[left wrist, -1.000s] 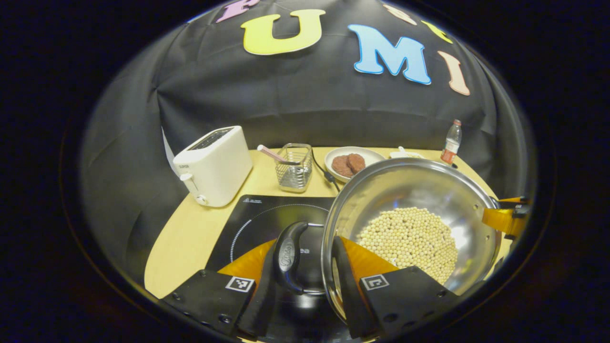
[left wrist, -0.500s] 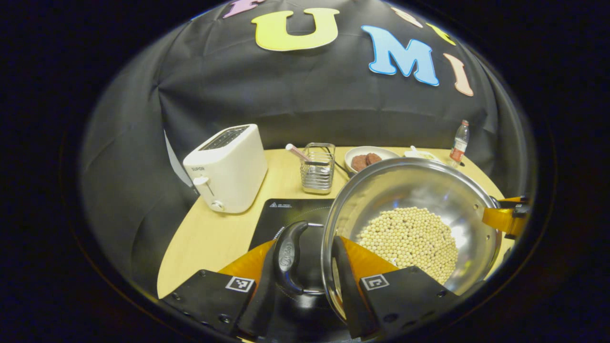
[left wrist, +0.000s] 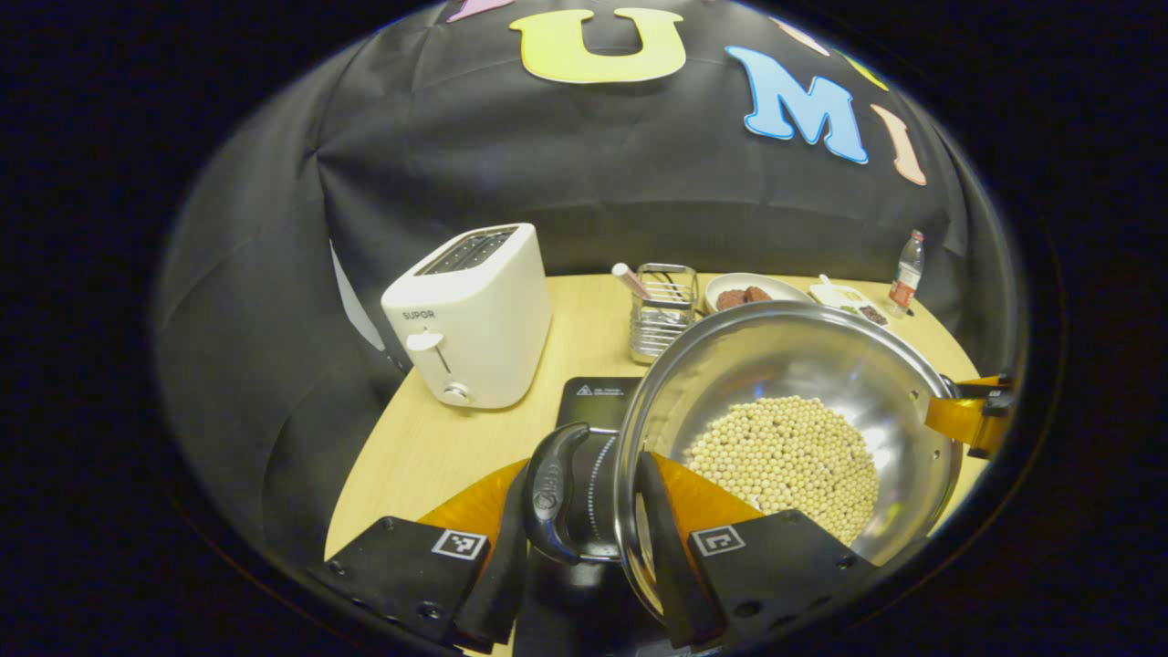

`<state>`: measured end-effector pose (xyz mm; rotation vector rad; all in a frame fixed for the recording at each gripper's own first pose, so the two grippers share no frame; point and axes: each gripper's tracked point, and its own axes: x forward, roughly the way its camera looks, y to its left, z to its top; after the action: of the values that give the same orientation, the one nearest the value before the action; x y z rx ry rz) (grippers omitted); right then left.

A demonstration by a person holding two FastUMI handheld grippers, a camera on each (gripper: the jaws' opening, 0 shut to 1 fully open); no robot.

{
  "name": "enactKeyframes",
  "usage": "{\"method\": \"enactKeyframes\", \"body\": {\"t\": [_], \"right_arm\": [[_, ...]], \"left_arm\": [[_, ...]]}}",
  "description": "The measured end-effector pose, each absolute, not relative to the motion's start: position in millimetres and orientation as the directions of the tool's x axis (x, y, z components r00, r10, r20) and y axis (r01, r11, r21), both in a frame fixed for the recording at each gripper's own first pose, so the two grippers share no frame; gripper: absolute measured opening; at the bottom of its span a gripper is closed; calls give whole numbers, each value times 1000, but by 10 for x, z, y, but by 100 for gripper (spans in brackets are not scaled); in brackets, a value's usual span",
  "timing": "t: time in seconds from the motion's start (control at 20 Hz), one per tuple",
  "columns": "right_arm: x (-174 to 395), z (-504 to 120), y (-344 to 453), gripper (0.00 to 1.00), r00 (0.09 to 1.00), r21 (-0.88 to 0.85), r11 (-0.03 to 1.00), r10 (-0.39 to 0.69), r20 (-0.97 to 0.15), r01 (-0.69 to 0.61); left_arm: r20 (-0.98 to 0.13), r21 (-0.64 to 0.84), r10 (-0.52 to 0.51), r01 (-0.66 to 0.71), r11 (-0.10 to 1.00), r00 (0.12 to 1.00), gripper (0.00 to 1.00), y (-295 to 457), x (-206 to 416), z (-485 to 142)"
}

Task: First push the handle of the pot to place it horizontally, then grasp the pot with both hands and set it on the induction cooktop.

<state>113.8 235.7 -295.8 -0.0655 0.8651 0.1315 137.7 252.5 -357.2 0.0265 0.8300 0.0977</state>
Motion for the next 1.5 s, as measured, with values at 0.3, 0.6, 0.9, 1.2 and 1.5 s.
{"method": "enactKeyframes", "body": {"t": [0.3,0.6,0.9,1.2,1.5], "right_arm": [[1166,-2982,2575,46,633,0,989,93,-768,-145],[1179,-2986,2677,46,628,-5,990,86,-773,-142],[1200,-3013,2698,47,633,36,992,106,-767,-123],[1227,-2724,2646,92,724,36,987,141,-676,-158],[1241,-2152,2171,98,835,53,987,157,-527,-152]], "left_arm": [[-743,72,108,-82,994,660,70,2759,1443,-3595],[-756,61,102,-86,994,647,66,2865,1463,-3688],[-751,65,109,-91,994,651,68,2908,1480,-3700],[-655,190,220,-124,974,723,100,2962,1569,-3372],[-421,176,233,-173,969,877,99,2473,1628,-2286]]}}
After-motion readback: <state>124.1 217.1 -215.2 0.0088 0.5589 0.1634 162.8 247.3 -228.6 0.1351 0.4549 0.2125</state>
